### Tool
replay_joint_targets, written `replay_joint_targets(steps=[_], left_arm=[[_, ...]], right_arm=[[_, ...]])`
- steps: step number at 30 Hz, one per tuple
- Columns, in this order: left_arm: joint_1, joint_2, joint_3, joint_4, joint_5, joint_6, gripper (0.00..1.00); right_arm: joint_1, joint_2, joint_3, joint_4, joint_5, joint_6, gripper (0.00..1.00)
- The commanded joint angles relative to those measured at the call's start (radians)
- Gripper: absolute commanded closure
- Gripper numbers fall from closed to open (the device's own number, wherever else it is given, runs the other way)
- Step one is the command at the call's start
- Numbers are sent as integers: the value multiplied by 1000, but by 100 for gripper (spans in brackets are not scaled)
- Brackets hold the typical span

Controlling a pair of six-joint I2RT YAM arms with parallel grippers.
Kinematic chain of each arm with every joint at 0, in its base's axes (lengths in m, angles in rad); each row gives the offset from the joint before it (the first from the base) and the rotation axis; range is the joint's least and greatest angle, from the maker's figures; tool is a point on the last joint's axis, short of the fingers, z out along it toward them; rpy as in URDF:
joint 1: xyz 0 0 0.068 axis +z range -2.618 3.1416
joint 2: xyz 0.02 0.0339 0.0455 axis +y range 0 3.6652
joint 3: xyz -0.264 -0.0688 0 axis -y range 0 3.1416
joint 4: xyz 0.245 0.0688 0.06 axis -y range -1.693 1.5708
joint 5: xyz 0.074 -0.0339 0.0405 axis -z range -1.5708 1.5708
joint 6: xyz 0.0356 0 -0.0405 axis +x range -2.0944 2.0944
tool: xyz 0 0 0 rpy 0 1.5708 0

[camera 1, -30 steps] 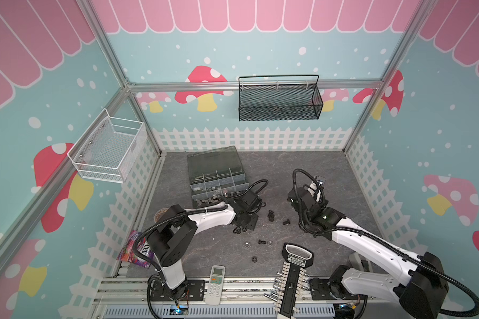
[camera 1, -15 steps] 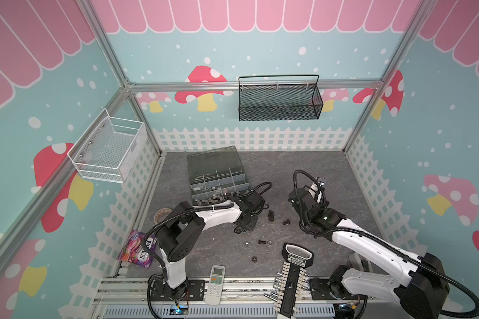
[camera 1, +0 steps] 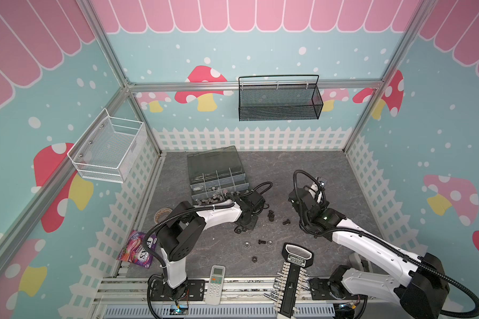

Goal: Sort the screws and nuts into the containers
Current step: 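Close the left gripper on another silver hex nut and lift it, then carry the silver hex nut into the nut compartment and open the left gripper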

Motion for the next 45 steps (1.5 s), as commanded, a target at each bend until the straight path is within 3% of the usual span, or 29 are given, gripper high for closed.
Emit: replay_joint_targets(steps=[1, 6, 16, 30, 37, 45], left_arm=[[-6, 9, -30, -71, -3, 2, 70], [-6, 4, -32, -98, -3, -5, 63], [-7, 12, -28, -117, 14, 1, 63], [2, -2, -13, -109, 13, 2, 83], [36, -52, 23, -79, -39, -9, 86], [144, -183, 45, -22, -70, -9, 87]], right_arm=[[-4, -4, -13, -14, 19, 33, 2], [-5, -3, -11, -14, 21, 34, 2], [-5, 8, -5, -12, 30, 39, 2], [-6, 10, -5, -12, 35, 43, 2], [-6, 14, -3, -12, 32, 45, 2], [-6, 12, -5, -13, 31, 43, 2]])
